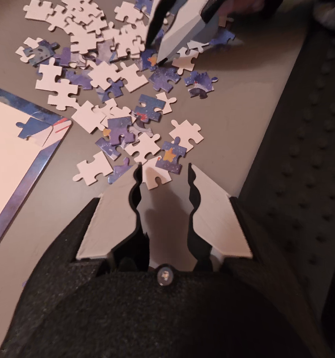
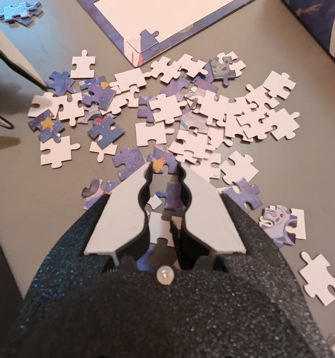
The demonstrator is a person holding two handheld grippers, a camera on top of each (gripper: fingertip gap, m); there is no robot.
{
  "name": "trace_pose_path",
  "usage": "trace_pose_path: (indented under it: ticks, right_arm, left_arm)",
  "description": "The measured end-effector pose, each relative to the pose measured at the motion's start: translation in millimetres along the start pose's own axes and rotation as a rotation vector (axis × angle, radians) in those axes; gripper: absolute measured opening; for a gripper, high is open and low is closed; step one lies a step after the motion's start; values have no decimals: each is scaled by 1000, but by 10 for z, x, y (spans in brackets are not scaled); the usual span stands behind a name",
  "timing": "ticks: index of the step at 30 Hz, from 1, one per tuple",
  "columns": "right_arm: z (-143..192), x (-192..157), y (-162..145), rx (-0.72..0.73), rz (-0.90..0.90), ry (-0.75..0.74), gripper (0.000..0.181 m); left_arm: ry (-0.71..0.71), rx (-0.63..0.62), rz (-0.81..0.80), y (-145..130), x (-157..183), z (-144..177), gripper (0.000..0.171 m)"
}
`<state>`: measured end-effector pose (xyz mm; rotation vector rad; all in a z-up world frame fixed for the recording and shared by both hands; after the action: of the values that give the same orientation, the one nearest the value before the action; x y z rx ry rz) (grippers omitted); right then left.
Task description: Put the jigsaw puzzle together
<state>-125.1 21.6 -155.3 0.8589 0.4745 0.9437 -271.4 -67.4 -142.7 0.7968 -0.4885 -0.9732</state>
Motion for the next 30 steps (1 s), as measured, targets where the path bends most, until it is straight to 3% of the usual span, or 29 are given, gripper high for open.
trace_pose_path:
  ticks: [3, 7, 9, 17, 24, 25, 28, 30]
  right_arm:
    - [5, -17, 3, 0, 14, 3, 22]
    - [18, -52, -8, -7, 46, 15, 0]
    - [23, -50, -10, -8, 44, 17, 0]
    - [104, 78, 57, 54, 12, -39, 0]
    - [113, 98, 32, 53, -9, -31, 6]
    - [109, 101, 32, 52, -11, -32, 6]
    - [97, 102, 33, 48, -4, -38, 6]
    - [86, 97, 30, 40, 5, -42, 7]
  left_arm:
    - [-17, -33, -8, -57, 54, -102, 47]
    - [-1, -9, 4, -30, 57, -137, 39]
    - [4, -5, 4, -32, 47, -131, 28]
    - [47, 16, -59, -32, 40, -92, 27]
    - [154, 121, 28, -2, -219, 337, 26]
    - [172, 146, 42, -3, -263, 419, 1]
    - [198, 221, 71, -21, -345, 608, 0]
    - [201, 197, 84, -110, -377, 646, 0]
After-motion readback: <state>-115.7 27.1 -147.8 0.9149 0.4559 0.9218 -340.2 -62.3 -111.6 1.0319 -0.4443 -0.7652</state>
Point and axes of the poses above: each gripper's, where its closed fingertips meet, z back along the fingers, y out of its top, x = y × z across the jaws, the point moved 3 cm from there along z, back along the fingers, and after that the axes turned 8 degrees about x, right-handed, at the moved point
